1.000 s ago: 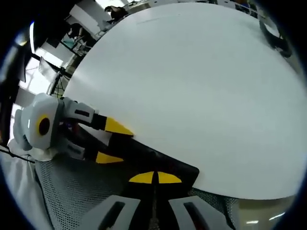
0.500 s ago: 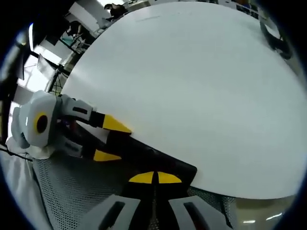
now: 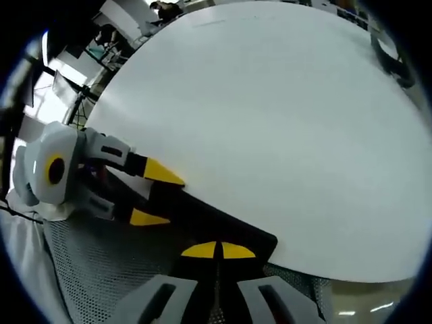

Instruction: Press the specified remote control buttons in sequence, fully releasing each button before pressing the next.

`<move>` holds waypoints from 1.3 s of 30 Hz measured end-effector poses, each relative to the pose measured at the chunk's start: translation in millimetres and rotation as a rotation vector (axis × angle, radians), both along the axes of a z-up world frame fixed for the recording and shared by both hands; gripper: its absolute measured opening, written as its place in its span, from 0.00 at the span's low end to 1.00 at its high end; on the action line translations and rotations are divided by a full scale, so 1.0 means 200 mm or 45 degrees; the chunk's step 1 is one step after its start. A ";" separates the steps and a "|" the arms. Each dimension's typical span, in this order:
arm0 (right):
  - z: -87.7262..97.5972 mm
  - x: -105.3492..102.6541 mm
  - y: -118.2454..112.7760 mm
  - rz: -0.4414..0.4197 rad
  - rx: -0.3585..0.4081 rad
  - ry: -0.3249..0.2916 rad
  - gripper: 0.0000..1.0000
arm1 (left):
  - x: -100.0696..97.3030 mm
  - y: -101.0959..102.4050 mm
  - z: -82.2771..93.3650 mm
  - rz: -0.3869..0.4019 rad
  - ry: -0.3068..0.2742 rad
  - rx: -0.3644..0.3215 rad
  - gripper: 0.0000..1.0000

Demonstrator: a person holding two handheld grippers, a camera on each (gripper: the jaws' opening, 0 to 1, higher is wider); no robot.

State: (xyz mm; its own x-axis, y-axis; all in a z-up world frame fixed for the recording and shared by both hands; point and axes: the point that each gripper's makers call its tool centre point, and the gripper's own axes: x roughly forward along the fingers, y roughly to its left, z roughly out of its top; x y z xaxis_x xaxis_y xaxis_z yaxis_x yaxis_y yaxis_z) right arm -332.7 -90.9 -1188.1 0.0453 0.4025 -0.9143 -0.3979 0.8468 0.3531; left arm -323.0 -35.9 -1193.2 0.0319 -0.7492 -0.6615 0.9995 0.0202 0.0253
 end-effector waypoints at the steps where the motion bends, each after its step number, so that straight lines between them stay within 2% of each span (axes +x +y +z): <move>1: 0.00 0.00 0.00 -0.004 0.002 0.002 0.00 | 0.00 0.00 0.00 0.000 0.000 0.000 0.25; 8: 0.01 0.00 -0.01 -0.043 0.041 0.025 0.00 | 0.00 0.00 0.00 -0.001 -0.001 0.000 0.25; 20: 0.02 0.01 -0.01 -0.057 0.039 0.020 0.00 | 0.00 0.00 0.01 -0.001 -0.001 0.001 0.25; 26: 0.04 0.06 -0.01 -0.066 0.041 -0.076 0.00 | 0.00 0.00 0.01 -0.003 -0.003 0.002 0.25; 31: 0.02 0.06 0.01 -0.036 0.050 -0.078 0.00 | 0.00 0.00 0.00 -0.003 -0.003 0.003 0.25; 33: 0.00 0.04 -0.01 0.018 -0.004 -0.084 0.00 | 0.00 0.00 0.00 -0.003 -0.003 0.002 0.25; 34: 0.01 0.05 0.01 0.031 0.004 -0.108 0.00 | 0.00 0.00 0.00 -0.002 -0.002 0.002 0.25; 39: 0.01 0.05 0.00 0.035 -0.008 -0.115 0.00 | 0.00 0.00 0.00 -0.001 0.001 0.001 0.25</move>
